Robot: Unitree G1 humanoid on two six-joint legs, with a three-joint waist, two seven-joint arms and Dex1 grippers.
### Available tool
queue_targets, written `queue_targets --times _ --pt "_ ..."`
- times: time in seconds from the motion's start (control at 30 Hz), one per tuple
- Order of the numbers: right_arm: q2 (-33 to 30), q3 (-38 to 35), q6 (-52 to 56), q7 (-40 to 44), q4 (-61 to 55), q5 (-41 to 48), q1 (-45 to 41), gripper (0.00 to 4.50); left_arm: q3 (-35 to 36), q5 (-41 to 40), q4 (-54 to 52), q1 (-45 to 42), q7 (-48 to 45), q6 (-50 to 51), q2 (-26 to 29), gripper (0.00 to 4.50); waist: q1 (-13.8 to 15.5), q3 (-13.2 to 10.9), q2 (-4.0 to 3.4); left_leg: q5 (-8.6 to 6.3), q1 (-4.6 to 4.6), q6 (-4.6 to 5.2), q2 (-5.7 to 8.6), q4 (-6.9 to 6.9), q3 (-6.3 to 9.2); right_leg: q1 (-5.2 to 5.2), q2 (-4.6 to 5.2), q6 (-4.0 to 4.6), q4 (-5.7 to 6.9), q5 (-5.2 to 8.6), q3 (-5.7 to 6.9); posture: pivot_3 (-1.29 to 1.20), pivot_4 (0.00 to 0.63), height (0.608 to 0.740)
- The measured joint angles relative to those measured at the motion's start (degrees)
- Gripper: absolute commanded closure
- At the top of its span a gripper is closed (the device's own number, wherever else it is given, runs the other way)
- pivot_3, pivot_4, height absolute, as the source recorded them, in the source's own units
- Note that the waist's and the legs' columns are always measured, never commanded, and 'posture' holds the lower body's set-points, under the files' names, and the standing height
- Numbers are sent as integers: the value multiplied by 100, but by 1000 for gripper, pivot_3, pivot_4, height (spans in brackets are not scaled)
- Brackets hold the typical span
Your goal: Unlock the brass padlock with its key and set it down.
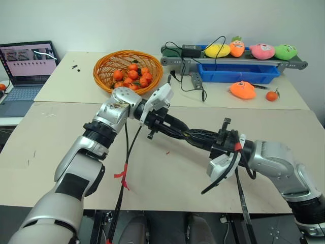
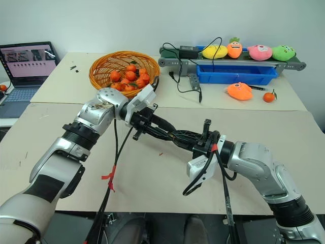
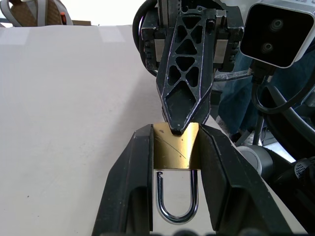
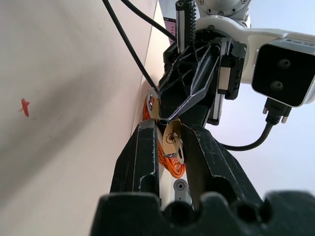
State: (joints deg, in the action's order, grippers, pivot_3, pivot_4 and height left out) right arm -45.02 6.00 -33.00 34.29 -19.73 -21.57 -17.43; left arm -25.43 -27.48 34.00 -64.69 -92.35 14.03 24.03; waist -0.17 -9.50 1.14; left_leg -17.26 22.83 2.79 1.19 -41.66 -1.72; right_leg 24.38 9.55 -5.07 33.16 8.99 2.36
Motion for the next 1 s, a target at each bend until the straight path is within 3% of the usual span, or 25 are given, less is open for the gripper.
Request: queue_targets --times 0.2,0.23,0.3,1.0 --pt "0 0 5 7 0 0 -5 3607 0 0 1 0 0 0 -1 3673 0 0 0 0 0 0 0 0 0 0 0 0 0 0 0 0 150 740" --pt "0 0 10 17 0 0 -8 4080 1 -1 2 0 0 0 -1 3673 0 0 0 0 0 0 0 0 0 0 0 0 0 0 0 0 150 740" --pt "0 3 14 57 1 -3 -13 4375 -7 11 2 0 0 -5 -1 3673 0 0 0 0 0 0 0 0 0 0 0 0 0 0 0 0 150 740" --pt "19 29 15 65 73 -23 -115 4375 28 25 44 -23 12 -8 2 3673 0 0 0 0 0 0 0 0 0 0 0 0 0 0 0 0 150 740"
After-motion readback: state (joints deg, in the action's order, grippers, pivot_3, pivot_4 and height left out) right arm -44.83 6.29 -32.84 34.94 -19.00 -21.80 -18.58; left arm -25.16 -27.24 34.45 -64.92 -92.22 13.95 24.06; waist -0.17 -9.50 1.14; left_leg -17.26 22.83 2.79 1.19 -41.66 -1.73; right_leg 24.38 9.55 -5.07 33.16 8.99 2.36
